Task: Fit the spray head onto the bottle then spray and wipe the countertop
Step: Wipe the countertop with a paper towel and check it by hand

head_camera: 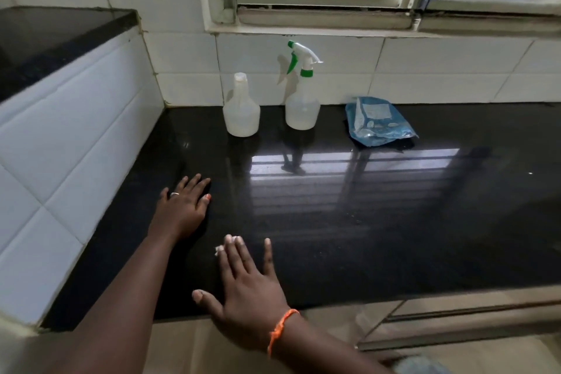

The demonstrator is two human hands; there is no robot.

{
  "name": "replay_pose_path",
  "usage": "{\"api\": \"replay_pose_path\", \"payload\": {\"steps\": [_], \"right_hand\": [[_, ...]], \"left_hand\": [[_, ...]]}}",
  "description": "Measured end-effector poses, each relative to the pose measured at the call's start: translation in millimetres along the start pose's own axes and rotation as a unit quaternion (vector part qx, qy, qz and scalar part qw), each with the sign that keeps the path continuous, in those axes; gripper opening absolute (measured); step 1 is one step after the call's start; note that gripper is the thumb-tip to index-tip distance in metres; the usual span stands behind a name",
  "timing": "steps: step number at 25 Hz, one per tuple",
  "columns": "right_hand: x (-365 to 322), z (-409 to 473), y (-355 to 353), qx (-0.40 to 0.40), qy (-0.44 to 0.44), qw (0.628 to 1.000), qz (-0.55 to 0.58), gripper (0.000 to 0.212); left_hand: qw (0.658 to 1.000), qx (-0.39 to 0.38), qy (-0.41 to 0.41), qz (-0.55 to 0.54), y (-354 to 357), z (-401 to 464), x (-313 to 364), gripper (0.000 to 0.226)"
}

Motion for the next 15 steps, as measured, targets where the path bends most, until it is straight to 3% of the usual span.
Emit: {"api": "replay_pose_path", "payload": {"steps": [2, 8, 13, 15], "right_hand": [[25, -9, -6, -0.011, 0.021, 1.000, -0.006, 0.077], [245, -81, -11, -0.064, 0.305, 0.949, -0.050, 0.082], [313, -51, -28, -0.081, 0.374, 0.924, -0.002, 0.092], [303, -19, -40, -0.077, 0.383, 0.920, 0.015, 0.091]], "left_hand": [[1.000, -0.002, 0.000, 0.000, 0, 0, -1, 0.046], [1.000, -0.007, -0.002, 0.002, 0, 1, -2, 0.047], [1.000, -0.005, -0.002, 0.004, -1, -1, 0, 0.047], [1.000, -0.006, -0.002, 0.003, -1, 0, 0, 0.047]]}}
Point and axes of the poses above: each hand's wrist, its own z-axis towards the middle knuckle, its own y-axis out of the palm, x = y × z, the point moved 10 cm from there along z, towards the middle knuckle, and after that the axes turned 13 degrees about -z, right-handed, at the moved point
